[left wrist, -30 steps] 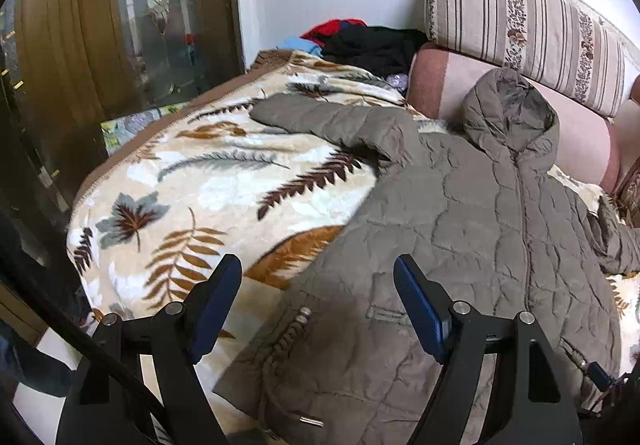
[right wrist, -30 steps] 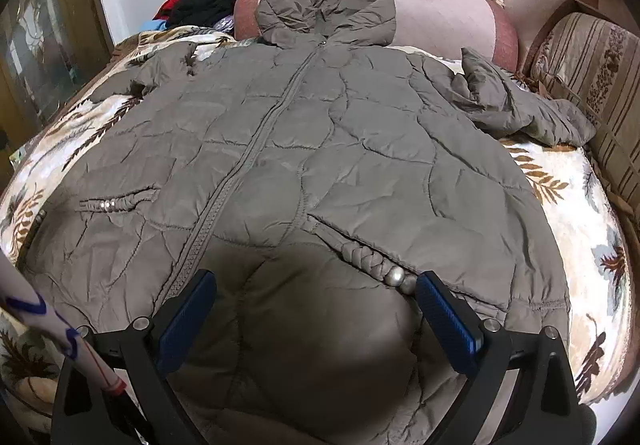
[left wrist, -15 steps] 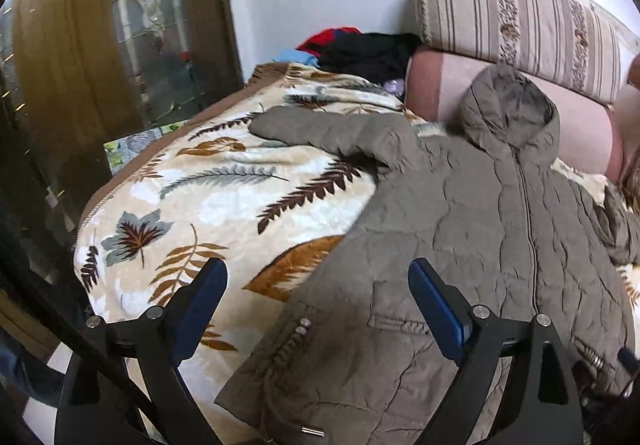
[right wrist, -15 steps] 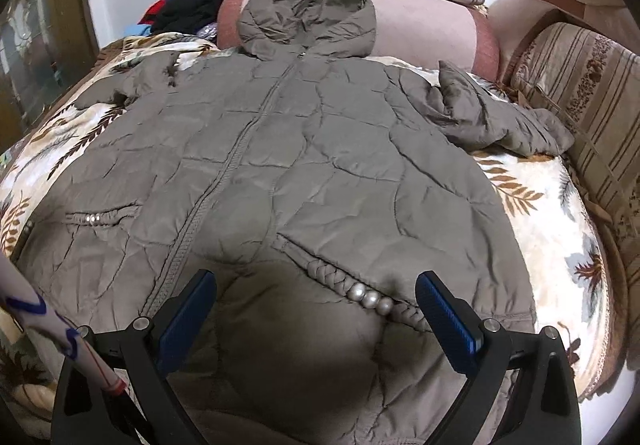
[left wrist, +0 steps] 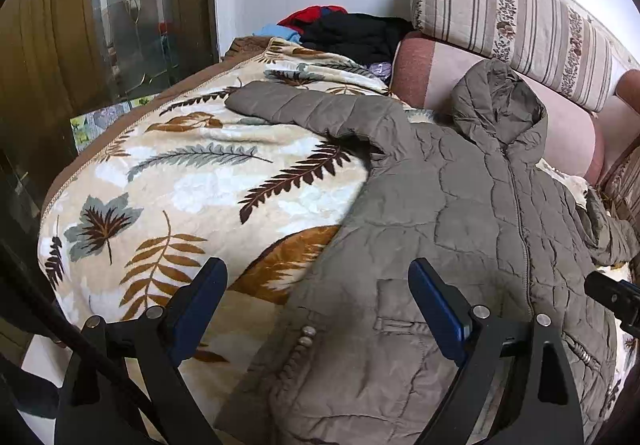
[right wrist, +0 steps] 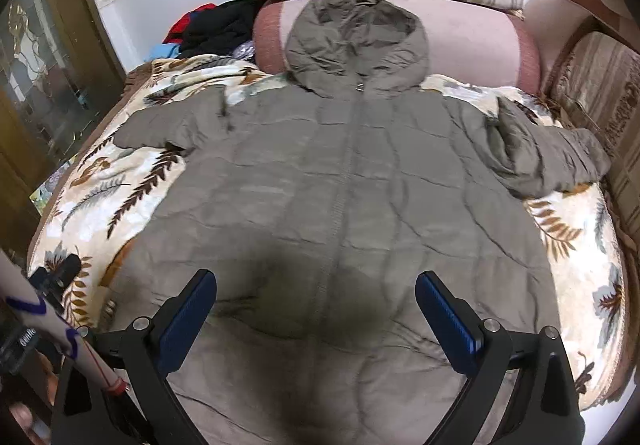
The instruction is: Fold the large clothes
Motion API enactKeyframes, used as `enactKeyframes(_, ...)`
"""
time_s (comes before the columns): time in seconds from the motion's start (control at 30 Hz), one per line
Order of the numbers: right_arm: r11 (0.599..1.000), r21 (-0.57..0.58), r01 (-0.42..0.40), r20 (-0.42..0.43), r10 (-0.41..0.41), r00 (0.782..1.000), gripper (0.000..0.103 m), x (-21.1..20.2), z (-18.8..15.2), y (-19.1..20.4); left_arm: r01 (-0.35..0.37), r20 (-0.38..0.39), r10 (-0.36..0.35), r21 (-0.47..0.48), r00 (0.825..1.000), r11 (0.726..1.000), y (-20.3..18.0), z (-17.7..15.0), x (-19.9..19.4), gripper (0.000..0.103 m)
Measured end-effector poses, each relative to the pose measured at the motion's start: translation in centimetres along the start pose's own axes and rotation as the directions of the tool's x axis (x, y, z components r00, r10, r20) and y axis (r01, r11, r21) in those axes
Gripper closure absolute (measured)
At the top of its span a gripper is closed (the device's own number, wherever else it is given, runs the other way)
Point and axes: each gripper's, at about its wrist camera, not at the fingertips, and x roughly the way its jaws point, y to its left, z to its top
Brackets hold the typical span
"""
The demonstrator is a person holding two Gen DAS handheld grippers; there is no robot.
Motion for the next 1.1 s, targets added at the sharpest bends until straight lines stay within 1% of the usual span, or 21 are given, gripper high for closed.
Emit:
enactKeyframes(0.1,0.999,-0.031,0.028,-0.004,-0.029,1.0,0.001,0.5,-0.2,1.4,-0.001,-0.02,0.0,-0.019,1.0,1.0,1.1,0.0,0.8,0.012)
enactKeyframes(0.27,0.996,-0.066,0.066,-0.024,-0.068,0.997,0.001,1.6,-0.9,2.2,-0.011,-0.053,0.008,-0.045,0.999,0.999,2.5,-0.1,2.2,0.012)
enactKeyframes(0.37,0.995,-0.08,0.064,-0.029,-0.066,0.997,0.001,1.8,-1.1,1.9,0.014,-0.063,-0.017,-0.05,0.998,0.999,3.4,0.9,2.9,0.012)
enactKeyframes(0.4,0.994,-0.087,0.06,-0.03,-0.063,0.998,0.001,1.9,-1.2,1.8,0.03,-0.061,-0.033,-0.061,0.998,0.998,4.0,2.0,3.3,0.012)
enactKeyframes(0.47,0.994,-0.092,0.059,-0.03,-0.062,0.998,0.001,2.0,-1.4,1.3,0.039,-0.047,-0.044,-0.085,0.998,0.996,5.1,4.1,4.1,0.012)
enactKeyframes(0.53,0.995,-0.082,0.056,-0.034,-0.059,0.998,0.002,2.0,-1.5,0.8,0.057,-0.041,-0.062,-0.117,0.997,0.992,6.5,7.3,5.3,0.012)
enactKeyframes(0.6,0.996,-0.065,0.056,-0.038,-0.058,0.998,0.004,2.1,-1.6,0.0,0.092,-0.042,-0.099,-0.143,0.994,0.985,7.7,10.9,7.3,0.012)
enactKeyframes(0.67,0.997,-0.046,0.064,-0.046,-0.066,0.997,0.004,2.4,-1.9,-1.1,0.113,-0.046,-0.121,-0.157,0.992,0.981,8.3,14.0,9.3,0.012)
enactKeyframes(0.7,0.997,-0.04,0.071,-0.05,-0.073,0.996,0.004,2.6,-2.0,-1.5,0.118,-0.054,-0.128,-0.158,0.99,0.98,8.6,15.9,10.9,0.012)
enactKeyframes(0.73,0.996,-0.033,0.084,-0.054,-0.086,0.995,0.004,2.8,-2.1,-2.1,0.117,-0.063,-0.128,-0.159,0.99,0.98,8.9,17.1,12.2,0.012)
enactKeyframes(0.8,0.995,-0.02,0.102,-0.063,-0.103,0.993,0.004,3.1,-2.2,-3.0,0.132,-0.104,-0.153,-0.184,0.983,0.974,9.7,19.8,16.0,0.012)
enactKeyframes(0.87,0.992,-0.008,0.123,-0.075,-0.123,0.99,0.004,3.6,-2.3,-4.1,0.155,-0.143,-0.195,-0.254,0.97,0.955,10.7,21.4,19.6,0.012)
enactKeyframes(0.9,0.991,-0.005,0.132,-0.08,-0.132,0.988,0.004,3.8,-2.3,-4.5,0.171,-0.162,-0.231,-0.318,0.959,0.933,11.6,22.0,22.2,0.012)
enactKeyframes(0.93,0.989,-0.002,0.145,-0.086,-0.145,0.986,0.004,4.2,-2.3,-5.0,0.175,-0.171,-0.249,-0.358,0.953,0.917,12.2,22.2,23.8,0.012)
enactKeyframes(1.03,0.984,0.0,0.176,-0.106,-0.175,0.979,0.004,5.1,-2.3,-6.0,0.163,-0.197,-0.287,-0.481,0.937,0.861,14.1,22.0,29.4,0.012)
enactKeyframes(1.1,0.982,0.006,0.187,-0.123,-0.185,0.975,0.004,5.9,-2.3,-6.6,0.17,-0.197,-0.317,-0.532,0.928,0.83,14.9,21.7,31.8,0.015)
